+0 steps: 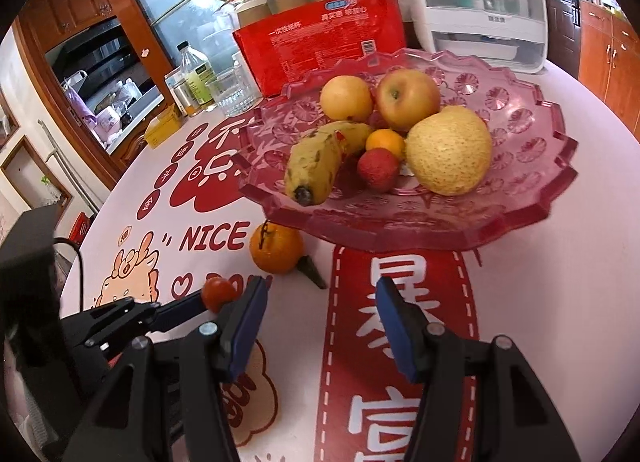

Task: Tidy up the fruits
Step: 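Grasp the red tomato with the left gripper while the right grasps the orange, then carry the tomato and orange over the pink bowl with both grippers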

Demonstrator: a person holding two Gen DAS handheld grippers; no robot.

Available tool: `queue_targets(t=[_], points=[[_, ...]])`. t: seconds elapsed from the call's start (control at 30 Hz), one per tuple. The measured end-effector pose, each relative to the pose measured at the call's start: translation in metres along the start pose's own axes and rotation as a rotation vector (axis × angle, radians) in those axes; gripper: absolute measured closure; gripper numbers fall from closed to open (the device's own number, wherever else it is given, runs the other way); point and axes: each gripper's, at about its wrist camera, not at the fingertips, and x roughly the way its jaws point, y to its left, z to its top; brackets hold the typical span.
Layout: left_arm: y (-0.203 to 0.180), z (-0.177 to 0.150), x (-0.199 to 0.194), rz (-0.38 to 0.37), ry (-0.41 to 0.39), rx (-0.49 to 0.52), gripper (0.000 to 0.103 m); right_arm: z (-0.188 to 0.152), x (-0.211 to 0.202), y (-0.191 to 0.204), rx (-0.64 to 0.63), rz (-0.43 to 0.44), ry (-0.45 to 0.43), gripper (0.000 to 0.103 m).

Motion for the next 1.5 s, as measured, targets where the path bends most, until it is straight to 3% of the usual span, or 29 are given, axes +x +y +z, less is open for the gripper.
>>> queue_targets(t=[0.4, 0.73, 0.93, 1.2, 1.5], points=[[0.052, -0.01, -0.032, -0.013, -0.023, -0.153, 0.075, 0.009, 0.024, 0.028, -0.098, -0.018, 0.008, 0.046], [0.073, -0.014, -0.025, -0.029, 0.008, -0.249, 0.075, 0.019, 0.054, 0.049, -0.183, -0.082, 0.014, 0.046], [0.079, -0.014, -0.024, -0.022, 0.009, -0.27, 0.075, 0.016, 0.066, 0.055, -0.212, -0.119, 0.03, 0.062], [0.083, -0.014, -0.032, -0.009, 0.013, -0.278, 0.075, 0.009, 0.054, 0.057, -0.215, -0.071, 0.033, 0.063], [0.076, -0.005, -0.067, -0.017, -0.015, -0.26, 0.075, -0.009, 0.002, 0.054, -0.2, 0.003, 0.054, 0.063]])
